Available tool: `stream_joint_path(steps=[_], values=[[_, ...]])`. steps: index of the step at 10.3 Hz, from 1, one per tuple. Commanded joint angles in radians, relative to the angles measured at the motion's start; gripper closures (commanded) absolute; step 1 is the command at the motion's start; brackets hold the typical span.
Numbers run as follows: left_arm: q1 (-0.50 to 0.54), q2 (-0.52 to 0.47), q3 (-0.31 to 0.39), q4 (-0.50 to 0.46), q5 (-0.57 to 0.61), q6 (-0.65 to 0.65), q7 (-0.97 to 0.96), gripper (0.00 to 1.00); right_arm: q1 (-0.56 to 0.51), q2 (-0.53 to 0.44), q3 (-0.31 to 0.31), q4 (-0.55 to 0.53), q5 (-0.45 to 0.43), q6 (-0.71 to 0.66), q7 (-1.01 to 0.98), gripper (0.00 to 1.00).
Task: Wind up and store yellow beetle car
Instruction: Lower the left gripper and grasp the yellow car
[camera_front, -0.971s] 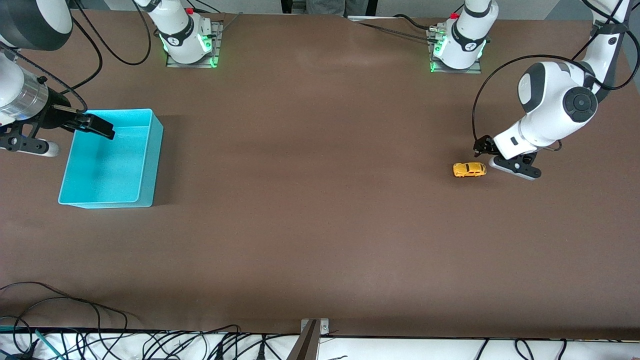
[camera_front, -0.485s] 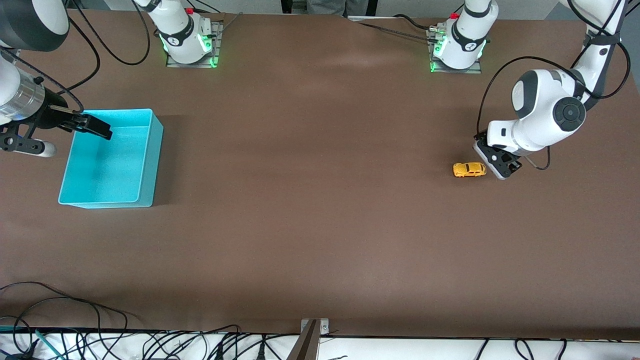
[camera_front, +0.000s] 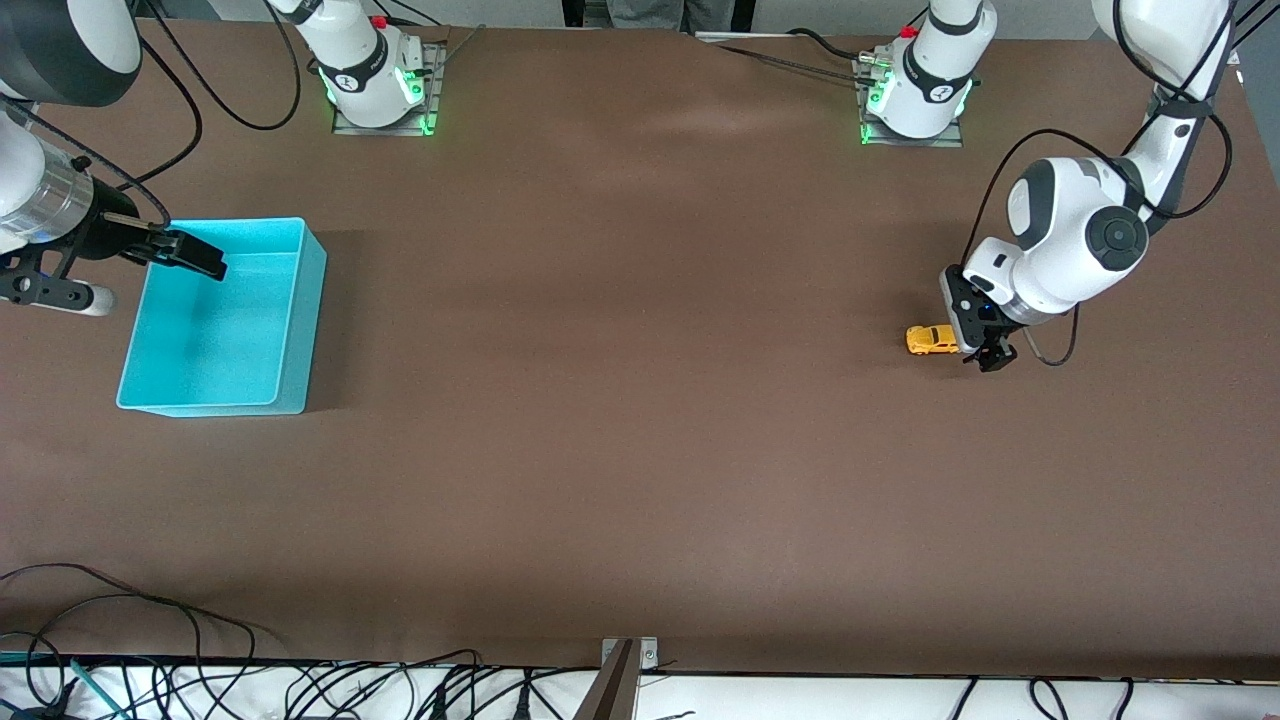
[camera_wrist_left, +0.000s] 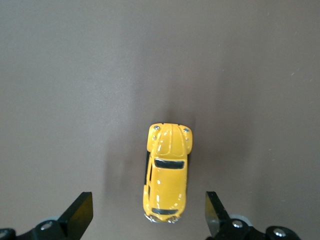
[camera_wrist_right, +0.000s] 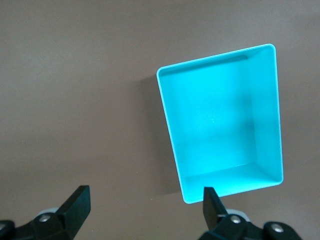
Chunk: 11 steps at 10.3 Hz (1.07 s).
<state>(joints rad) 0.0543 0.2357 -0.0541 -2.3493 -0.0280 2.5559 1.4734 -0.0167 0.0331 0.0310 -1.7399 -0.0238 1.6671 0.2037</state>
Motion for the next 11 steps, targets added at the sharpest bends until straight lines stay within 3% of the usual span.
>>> stream_joint_path(steps=[1,7,8,10,11], values=[[-0.004,0.039,-0.003,0.001,-0.013,0.056,0.096,0.01,0.004,-0.01,-0.003,-0.015,0.013,0.013,0.016,0.0],[-0.016,0.096,-0.003,0.004,-0.013,0.092,0.097,0.03,0.003,-0.016,-0.003,-0.018,0.015,0.003,0.016,0.0],[-0.016,0.093,-0.003,0.004,-0.012,0.092,0.097,0.29,0.003,-0.016,-0.005,-0.018,0.015,0.002,0.014,0.0],[-0.017,0.093,-0.003,0.007,-0.012,0.092,0.099,0.71,0.003,-0.016,-0.005,-0.018,0.015,0.005,0.014,0.0],[-0.018,0.094,-0.003,0.007,-0.013,0.092,0.097,0.77,0.003,-0.015,-0.005,-0.018,0.013,0.006,0.014,0.0]])
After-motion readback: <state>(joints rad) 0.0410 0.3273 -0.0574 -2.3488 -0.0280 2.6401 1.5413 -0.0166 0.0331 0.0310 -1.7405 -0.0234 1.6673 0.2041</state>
